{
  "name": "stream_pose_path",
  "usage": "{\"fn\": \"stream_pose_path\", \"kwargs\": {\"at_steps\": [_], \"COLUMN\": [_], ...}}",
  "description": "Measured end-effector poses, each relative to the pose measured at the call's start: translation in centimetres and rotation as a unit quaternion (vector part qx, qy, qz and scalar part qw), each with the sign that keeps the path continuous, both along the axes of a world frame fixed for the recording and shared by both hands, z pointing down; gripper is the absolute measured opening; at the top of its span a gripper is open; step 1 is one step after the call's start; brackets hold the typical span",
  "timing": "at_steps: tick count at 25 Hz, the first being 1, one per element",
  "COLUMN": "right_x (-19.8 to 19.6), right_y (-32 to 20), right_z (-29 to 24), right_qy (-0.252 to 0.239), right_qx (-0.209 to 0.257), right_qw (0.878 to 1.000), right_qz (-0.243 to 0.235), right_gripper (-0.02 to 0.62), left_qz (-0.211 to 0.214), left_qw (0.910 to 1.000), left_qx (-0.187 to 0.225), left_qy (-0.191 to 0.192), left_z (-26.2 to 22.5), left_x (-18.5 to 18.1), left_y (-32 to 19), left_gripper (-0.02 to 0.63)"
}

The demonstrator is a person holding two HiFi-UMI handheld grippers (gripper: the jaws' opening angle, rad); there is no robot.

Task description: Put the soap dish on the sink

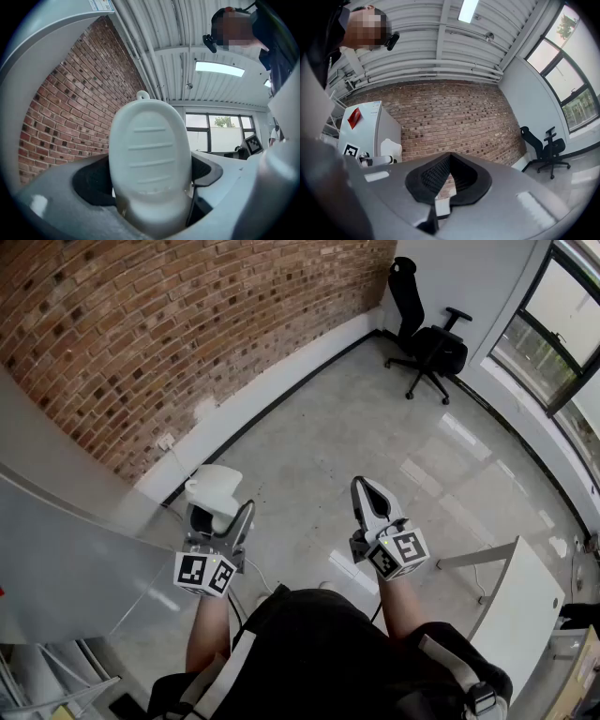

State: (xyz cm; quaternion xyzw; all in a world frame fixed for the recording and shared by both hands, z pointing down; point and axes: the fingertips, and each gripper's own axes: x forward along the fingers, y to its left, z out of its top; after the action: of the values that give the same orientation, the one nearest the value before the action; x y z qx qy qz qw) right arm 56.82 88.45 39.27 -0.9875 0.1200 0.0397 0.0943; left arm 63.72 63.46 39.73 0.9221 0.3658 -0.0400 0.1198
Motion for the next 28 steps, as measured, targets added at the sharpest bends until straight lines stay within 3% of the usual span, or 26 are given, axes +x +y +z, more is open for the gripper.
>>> {"fn": "stream_pose_path", "kwargs": {"at_steps": [15, 23, 28], "right_x": [0.4, 0.4, 1.2], "right_y": [0.2, -1.5, -3.1], "right_z": [-1.0, -1.4, -0.6], "right_qy": [0.011, 0.016, 0.003], "right_qx": [0.006, -0.008, -0.008], "right_qw": [1.0, 0.998, 0.992], "right_qz": [0.005, -0.064, -0.122], "right_gripper": [0.006, 0.006, 0.006], "left_qz": [-0.011, -0.04, -0.099], "left_qw": [0.9999, 0.9992, 0.995], "left_qx": [-0.002, -0.004, -0.004], "left_qy": [0.002, 0.003, -0.015], "left_z": [-1.1, -1.2, -0.9], "left_x": [-0.1, -2.1, -4.8], "left_y": [-0.2, -0.6, -2.0], "left_gripper": [0.462, 0.462, 0.462]}}
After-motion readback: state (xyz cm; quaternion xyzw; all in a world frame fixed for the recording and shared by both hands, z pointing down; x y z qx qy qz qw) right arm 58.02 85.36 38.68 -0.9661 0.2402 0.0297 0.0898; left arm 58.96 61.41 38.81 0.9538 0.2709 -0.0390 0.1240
